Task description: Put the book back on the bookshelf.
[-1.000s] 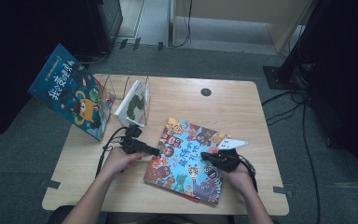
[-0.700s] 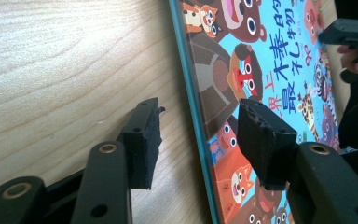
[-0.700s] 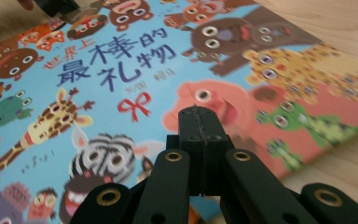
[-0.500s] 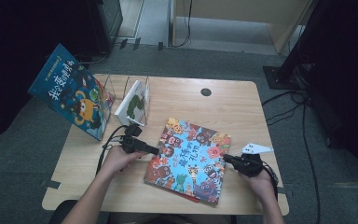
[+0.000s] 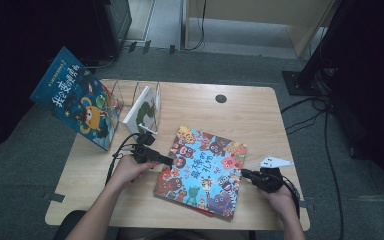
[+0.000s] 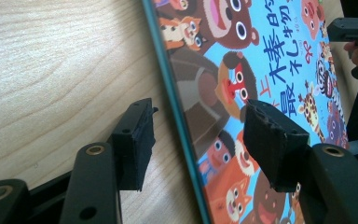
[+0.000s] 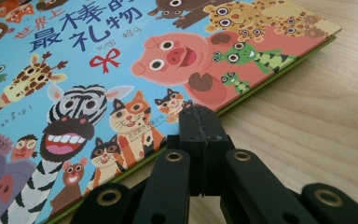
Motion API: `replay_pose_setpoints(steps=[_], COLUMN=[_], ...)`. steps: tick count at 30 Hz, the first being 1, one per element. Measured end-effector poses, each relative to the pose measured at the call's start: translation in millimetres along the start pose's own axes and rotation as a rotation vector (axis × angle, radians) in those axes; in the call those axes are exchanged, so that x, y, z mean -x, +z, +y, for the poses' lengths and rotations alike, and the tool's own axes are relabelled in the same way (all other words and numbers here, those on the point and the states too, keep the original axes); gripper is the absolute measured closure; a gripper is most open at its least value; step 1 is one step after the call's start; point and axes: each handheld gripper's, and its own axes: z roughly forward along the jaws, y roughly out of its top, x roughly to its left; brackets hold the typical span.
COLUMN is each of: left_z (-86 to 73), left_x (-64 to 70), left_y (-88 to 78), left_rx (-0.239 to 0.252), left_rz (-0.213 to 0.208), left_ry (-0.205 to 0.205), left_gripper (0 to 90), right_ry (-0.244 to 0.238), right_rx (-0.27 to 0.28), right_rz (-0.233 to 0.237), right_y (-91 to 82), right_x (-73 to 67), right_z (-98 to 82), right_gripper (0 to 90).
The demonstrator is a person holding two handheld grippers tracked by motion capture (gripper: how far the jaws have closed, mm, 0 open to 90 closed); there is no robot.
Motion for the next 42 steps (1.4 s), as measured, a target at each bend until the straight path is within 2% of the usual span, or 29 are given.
replay_pose_setpoints(steps=[6, 11, 14, 16, 18, 21, 23, 28, 29, 31, 33, 35, 36, 37, 39, 42], left_z=[-2.0, -3.6, -4.4, -3.0, -1.7, -1.0, -1.0, 2.6, 2.9, 3.3, 5.3, 8.2, 10.8, 12.1, 17.4, 24.2], left_x=[0.0, -2.7, -2.3, -1.5, -5.2, -10.4, -9.4, -8.0, -6.7, -1.3, 7.1, 15.8, 21.9, 25.4, 33.1, 41.9], left_y=[-0.8, -5.6, -7.9, -9.0, -9.8, -11.5, -12.0, -16.7, -20.7, -32.0, -46.4, -55.6, -60.9, -62.9, -66.0, -58.9], left_rx=[0.013, 0.022, 0.038, 0.024, 0.031, 0.031, 0.030, 0.007, 0.011, 0.055, 0.100, 0.118, 0.115, 0.121, 0.097, 0.039], left_rz=[0.011, 0.023, 0.060, 0.088, 0.063, 0.034, 0.060, 0.070, 0.062, 0.028, -0.021, -0.037, -0.043, -0.052, -0.072, -0.047], left_ry=[-0.008, -0.031, -0.049, -0.036, -0.069, -0.092, -0.085, -0.137, -0.129, -0.124, -0.107, -0.087, -0.068, -0.065, -0.049, -0.024], left_gripper=[45.5, 43.5, 43.0, 43.0, 42.8, 42.8, 47.1, 52.6, 55.0, 56.6, 56.7, 56.7, 56.7, 56.6, 56.5, 56.8], right_ry=[-0.020, -0.012, -0.018, -0.043, -0.058, -0.047, -0.057, -0.036, -0.030, -0.017, -0.007, -0.004, -0.004, -0.007, -0.002, 0.014], right_rx=[0.004, 0.004, 0.004, 0.003, -0.003, -0.005, -0.003, 0.006, 0.007, 0.005, 0.001, 0.000, 0.002, 0.000, -0.001, 0.014], right_rz=[0.025, 0.061, 0.072, 0.068, 0.061, 0.059, 0.052, 0.063, 0.067, 0.070, 0.071, 0.072, 0.073, 0.073, 0.075, 0.096], right_y=[8.5, 14.1, 17.9, 20.2, 21.5, 22.8, 23.7, 25.1, 25.6, 26.1, 26.7, 27.7, 28.2, 28.5, 28.5, 29.9], right_x=[-3.6, -5.5, -8.9, -11.6, -13.4, -14.8, -15.7, -14.9, -14.8, -13.9, -14.3, -14.8, -14.9, -15.3, -15.1, -13.7], right_z=[5.0, 8.0, 10.0, 11.9, 13.5, 14.4, 15.1, 14.8, 14.7, 14.2, 14.1, 14.1, 14.2, 14.3, 13.8, 13.1], right_gripper=[90.0, 90.0, 90.0, 90.0, 90.0, 90.0, 90.0, 90.0, 90.0, 90.0, 90.0, 90.0, 90.0, 90.0, 90.0, 90.0])
